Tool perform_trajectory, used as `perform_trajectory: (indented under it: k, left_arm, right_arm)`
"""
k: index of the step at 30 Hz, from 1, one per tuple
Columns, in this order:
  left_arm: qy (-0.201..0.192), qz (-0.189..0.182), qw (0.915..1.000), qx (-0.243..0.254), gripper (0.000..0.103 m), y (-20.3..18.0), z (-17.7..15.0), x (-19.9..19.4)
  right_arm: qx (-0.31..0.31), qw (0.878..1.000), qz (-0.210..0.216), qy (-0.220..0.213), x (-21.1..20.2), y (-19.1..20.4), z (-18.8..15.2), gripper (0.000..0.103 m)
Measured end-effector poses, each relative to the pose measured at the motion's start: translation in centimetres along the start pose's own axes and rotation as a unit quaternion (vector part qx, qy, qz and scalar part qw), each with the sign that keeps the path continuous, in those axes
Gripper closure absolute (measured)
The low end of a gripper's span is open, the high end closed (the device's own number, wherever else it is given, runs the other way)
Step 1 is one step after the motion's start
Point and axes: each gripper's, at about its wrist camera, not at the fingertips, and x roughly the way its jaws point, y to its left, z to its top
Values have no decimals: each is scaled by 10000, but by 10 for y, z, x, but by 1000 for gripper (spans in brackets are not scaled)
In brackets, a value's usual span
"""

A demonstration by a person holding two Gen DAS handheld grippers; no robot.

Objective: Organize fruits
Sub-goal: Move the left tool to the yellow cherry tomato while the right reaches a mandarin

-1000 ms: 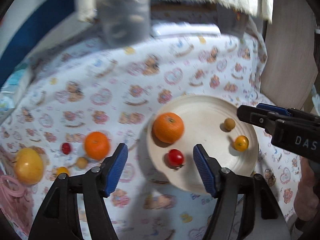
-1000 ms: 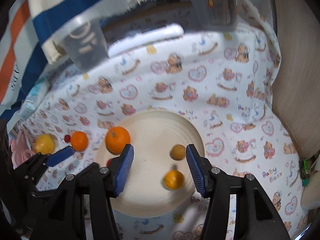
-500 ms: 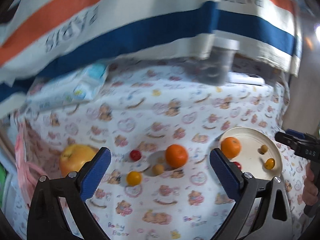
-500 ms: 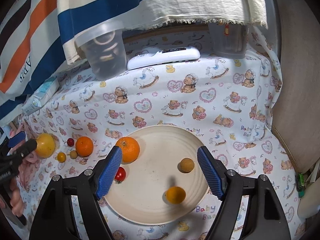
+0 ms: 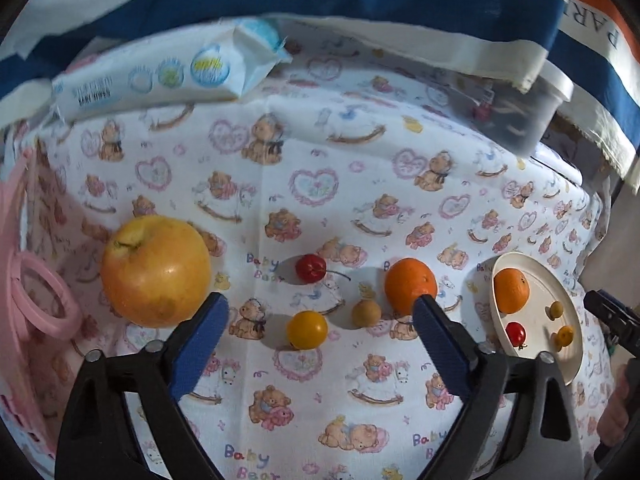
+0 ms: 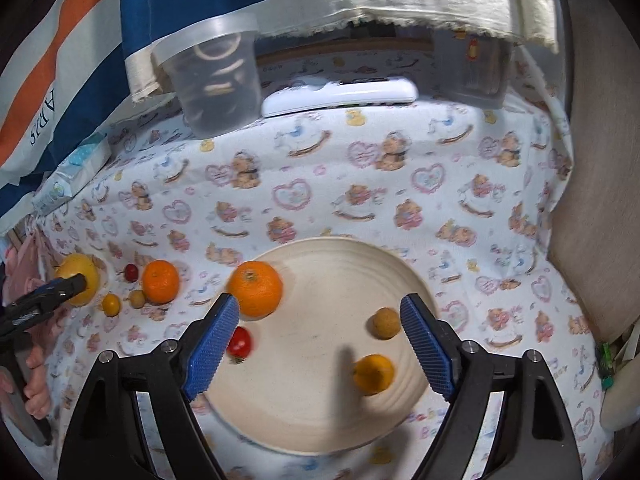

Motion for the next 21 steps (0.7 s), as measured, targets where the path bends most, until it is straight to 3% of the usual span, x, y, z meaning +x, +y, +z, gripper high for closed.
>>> perform_trajectory:
  k: [3,8,12,16,21]
  left_arm:
    - [169,-107,9997,-165,22,5,-1,9]
    - [207,159,9996,-139,31,7,-5,24]
    - [518,174,9984,-131,45,8,-12,42]
    - [696,131,9972,-221,50,11,-15,51]
    - [677,426,9967,-115,59,10,-20,61]
  right_arm:
    - [-109,9999,-39,9,-2,17,5,19]
    - [-267,9996,117,-28,-5,51,14,19]
    - [-398,9989,258,-13,-1,86,21,19]
    - [-569,9979,293,-11,5,115,25,19]
    - [-669,9974,269,-52,15,144,28,19]
